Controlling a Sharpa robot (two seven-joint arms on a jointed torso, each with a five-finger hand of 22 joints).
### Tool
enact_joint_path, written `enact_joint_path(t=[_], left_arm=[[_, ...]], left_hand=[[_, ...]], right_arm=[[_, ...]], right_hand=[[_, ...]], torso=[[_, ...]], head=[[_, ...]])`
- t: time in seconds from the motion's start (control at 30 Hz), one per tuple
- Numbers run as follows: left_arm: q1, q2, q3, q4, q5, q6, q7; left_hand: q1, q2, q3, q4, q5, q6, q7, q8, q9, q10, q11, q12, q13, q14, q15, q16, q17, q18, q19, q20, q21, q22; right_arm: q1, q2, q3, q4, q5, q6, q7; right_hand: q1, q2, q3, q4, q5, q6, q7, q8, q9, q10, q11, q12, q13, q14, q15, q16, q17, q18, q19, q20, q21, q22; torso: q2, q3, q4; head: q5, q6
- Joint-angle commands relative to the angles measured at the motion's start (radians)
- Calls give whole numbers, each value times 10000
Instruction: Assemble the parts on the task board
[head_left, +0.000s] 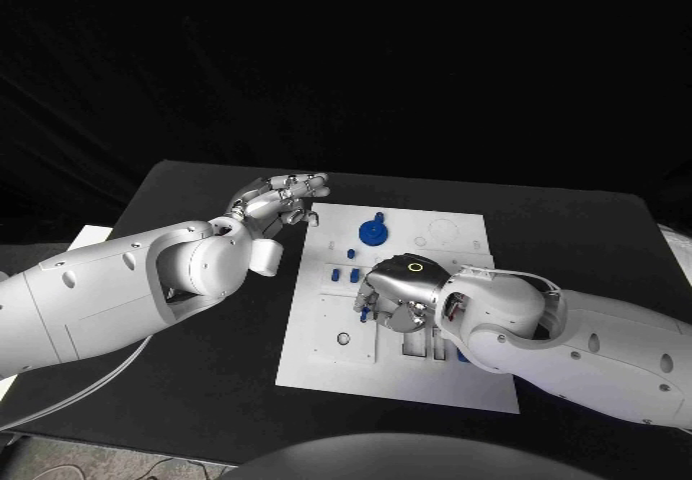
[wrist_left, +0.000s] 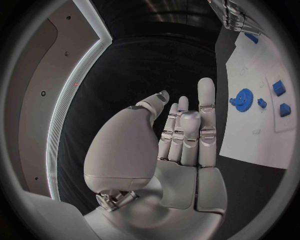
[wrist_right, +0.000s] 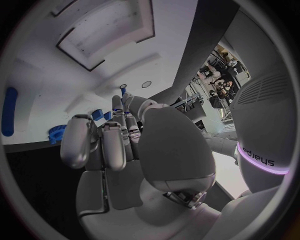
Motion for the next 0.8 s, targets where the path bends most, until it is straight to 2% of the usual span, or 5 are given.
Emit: enact_joint_path(t=[0.03, 0.57, 0.8], left_arm=[[0, 8, 4, 5, 10, 122, 20], [0, -14, -2, 10, 0, 173, -25], [0, -26, -2, 17, -5, 179, -41]], left_hand=[[27, 51, -54, -8, -33, -78, -23, 6, -10, -70, -10, 25, 15, -56, -3, -32, -14, 97, -14, 23, -27, -11], [24, 57, -63, -10, -34, -91, -18, 8, -8, -84, -6, 42, 19, -62, 0, -34, -29, 97, -15, 26, -31, -13], [24, 57, -63, -10, -34, -91, -18, 8, -8, -84, -6, 42, 19, -62, 0, -34, -29, 97, -15, 26, -31, -13]], right_arm=[[-17, 38, -5, -34, -175, 310, 58], [-52, 201, -44, -134, -614, 588, -155], [-60, 264, -100, -136, -729, 642, -206]], right_hand=[[-9, -52, -10, -54, 44, 44, 57, 57, 8, 13, -29, 31, 14, 651, -25, 65, 321, 106, 28, 5, 27, -7], [-101, -88, -43, -70, 32, 46, 63, 62, 11, 11, -19, 37, 1, 646, -12, 50, 296, 110, 18, 17, 14, -28], [-343, -237, -191, -85, 48, -17, 74, 41, -1, -97, 12, 12, -46, 634, 17, 30, 263, 119, -9, 44, -18, -73]], torso=[[1, -2, -3], [-5, -8, -2], [-4, -15, -9]], head=[[-8, -22], [-7, -108], [-12, -124]])
